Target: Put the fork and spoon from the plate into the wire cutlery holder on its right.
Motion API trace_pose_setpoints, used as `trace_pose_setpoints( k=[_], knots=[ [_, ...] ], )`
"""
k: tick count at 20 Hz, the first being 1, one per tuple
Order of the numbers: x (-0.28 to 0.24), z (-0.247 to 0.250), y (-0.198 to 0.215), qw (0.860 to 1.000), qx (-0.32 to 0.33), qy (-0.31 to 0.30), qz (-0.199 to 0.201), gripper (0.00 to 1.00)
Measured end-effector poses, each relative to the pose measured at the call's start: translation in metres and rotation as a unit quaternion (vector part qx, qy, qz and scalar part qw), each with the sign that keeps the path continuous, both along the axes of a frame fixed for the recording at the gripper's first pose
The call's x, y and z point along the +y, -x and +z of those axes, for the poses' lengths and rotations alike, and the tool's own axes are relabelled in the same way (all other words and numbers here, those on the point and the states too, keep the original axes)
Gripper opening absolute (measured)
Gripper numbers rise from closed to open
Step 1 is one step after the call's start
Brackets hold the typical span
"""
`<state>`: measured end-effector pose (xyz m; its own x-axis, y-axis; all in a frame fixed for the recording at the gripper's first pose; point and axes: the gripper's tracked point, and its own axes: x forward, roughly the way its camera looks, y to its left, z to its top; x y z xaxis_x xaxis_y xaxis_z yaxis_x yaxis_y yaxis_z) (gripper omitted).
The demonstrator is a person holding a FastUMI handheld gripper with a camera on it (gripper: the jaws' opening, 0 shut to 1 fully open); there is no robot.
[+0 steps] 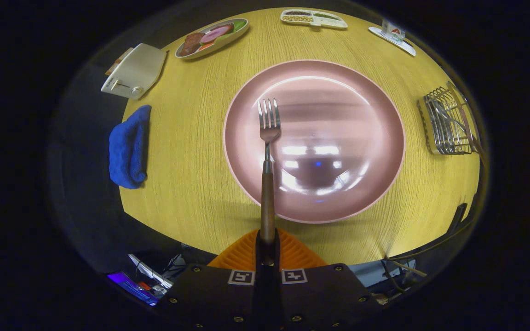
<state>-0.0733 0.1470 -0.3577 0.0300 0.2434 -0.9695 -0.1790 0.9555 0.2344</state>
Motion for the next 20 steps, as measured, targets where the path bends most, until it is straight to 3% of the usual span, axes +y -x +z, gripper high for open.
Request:
trace_pose_setpoints(
  k=[12,20],
  knots=[
    [-0.017,0.052,-0.020,0.996,-0.033,-0.060,-0.053,0.07],
    [-0.070,0.110,-0.049,0.987,-0.083,-0.086,-0.109,0.07]
  ],
)
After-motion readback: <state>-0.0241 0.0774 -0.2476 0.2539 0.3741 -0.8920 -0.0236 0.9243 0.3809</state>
